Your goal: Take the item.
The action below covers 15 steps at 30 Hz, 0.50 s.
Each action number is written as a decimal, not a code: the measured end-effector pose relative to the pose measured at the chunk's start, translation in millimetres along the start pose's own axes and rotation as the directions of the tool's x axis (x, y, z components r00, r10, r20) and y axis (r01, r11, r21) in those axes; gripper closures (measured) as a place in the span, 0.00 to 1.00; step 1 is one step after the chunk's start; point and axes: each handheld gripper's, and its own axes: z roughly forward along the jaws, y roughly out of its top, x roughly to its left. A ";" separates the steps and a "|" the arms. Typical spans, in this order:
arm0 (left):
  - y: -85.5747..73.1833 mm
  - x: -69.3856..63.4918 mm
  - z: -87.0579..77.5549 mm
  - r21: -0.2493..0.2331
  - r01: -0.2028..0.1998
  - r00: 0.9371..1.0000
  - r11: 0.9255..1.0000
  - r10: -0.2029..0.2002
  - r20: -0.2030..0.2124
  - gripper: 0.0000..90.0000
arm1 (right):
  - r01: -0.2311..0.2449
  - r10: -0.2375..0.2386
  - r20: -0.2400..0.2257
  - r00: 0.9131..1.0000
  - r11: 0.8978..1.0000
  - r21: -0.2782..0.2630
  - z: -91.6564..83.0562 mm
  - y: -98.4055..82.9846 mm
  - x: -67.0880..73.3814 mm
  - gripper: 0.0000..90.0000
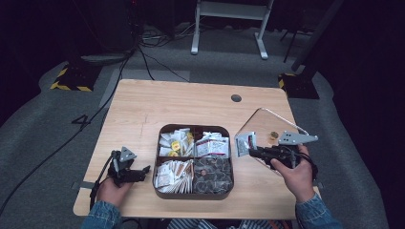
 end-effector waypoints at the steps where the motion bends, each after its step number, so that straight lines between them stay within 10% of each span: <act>1: 0.0 0.1 0.1 -0.001 -0.001 1.000 1.000 0.001 0.000 0.18 | -0.002 0.002 0.007 1.000 1.000 -0.001 -2.0 -2.0 -1.5 0.92; 15: 0.3 0.2 0.3 0.000 -0.004 1.000 1.000 0.004 -0.001 0.18 | -0.034 0.028 0.067 0.997 0.996 0.085 7.0 -28.1 -9.8 0.92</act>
